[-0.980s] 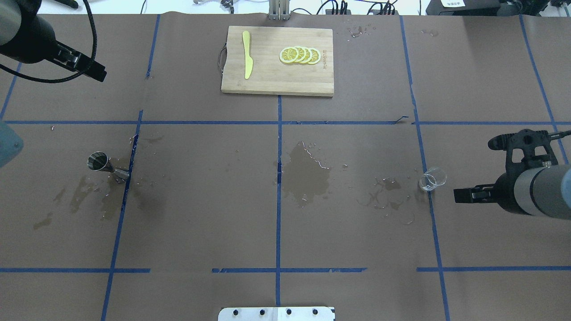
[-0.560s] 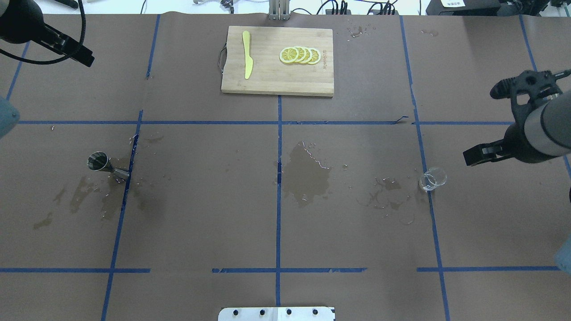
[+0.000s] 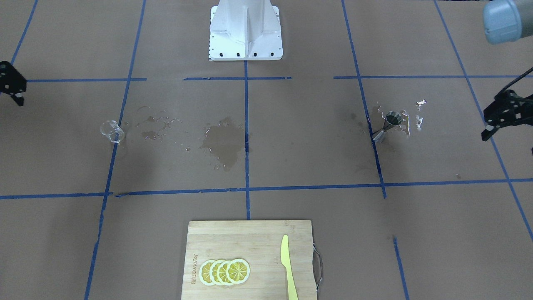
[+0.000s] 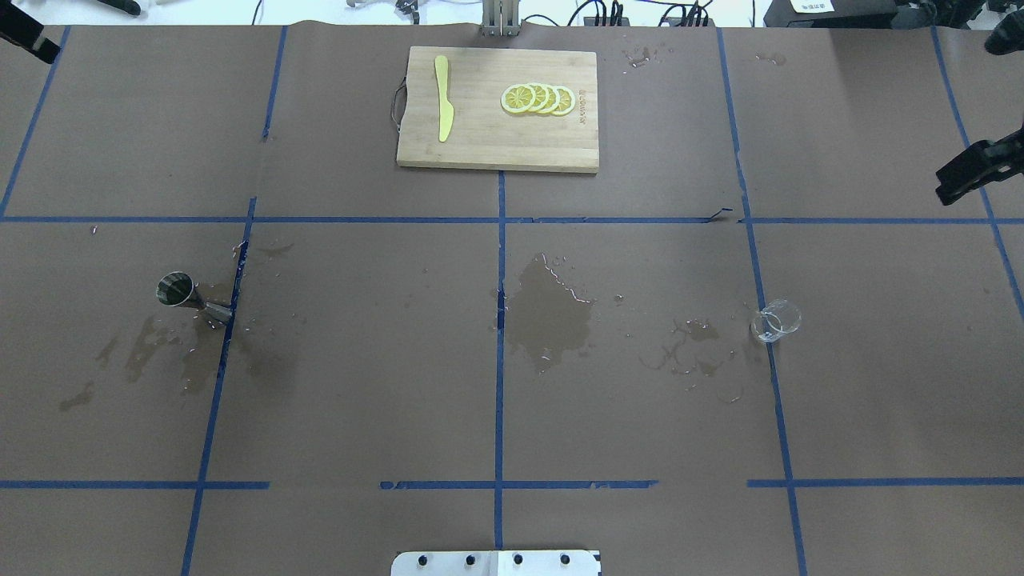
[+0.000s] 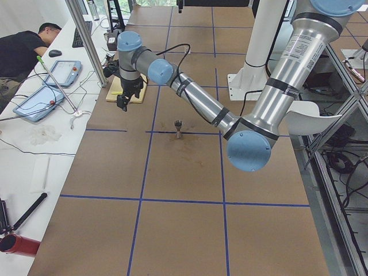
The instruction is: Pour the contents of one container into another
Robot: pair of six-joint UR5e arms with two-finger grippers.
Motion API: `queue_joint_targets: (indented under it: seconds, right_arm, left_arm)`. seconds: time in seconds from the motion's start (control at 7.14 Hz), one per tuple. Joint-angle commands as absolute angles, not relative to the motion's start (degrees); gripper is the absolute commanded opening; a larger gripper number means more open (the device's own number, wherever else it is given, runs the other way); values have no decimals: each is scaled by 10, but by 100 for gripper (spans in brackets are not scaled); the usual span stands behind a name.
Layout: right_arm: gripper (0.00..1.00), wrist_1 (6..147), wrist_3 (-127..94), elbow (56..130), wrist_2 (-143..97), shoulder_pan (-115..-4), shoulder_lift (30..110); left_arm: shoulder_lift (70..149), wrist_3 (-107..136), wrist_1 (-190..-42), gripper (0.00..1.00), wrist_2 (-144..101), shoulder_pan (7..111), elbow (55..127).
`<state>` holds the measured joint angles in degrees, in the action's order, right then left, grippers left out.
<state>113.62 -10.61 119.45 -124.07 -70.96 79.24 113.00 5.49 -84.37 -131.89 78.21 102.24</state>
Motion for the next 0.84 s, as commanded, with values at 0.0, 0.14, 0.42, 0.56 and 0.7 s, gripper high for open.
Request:
queue_joint_targets:
  seconds: [0.0, 0.14, 0.42, 0.56, 0.7]
  right_arm:
    - [100, 1136, 56, 1097, -1326, -820, 792]
    - [100, 1136, 94, 1062, -1330, -847, 792]
    - [100, 1134, 136, 1050, -1322, -858, 822]
    - [100, 1128, 99, 1047, -1306, -851, 815]
    - [100, 1091, 70, 1028, -1303, -839, 815]
  left_arm:
    - [1066, 47, -901, 100, -1336, 834, 998]
    - [1045, 16, -908, 100, -1358, 860, 971]
    - [979, -73, -921, 100, -1376, 874, 955]
    - [967, -72, -920, 100, -1370, 875, 953]
    - [954, -69, -920, 100, -1370, 873, 945]
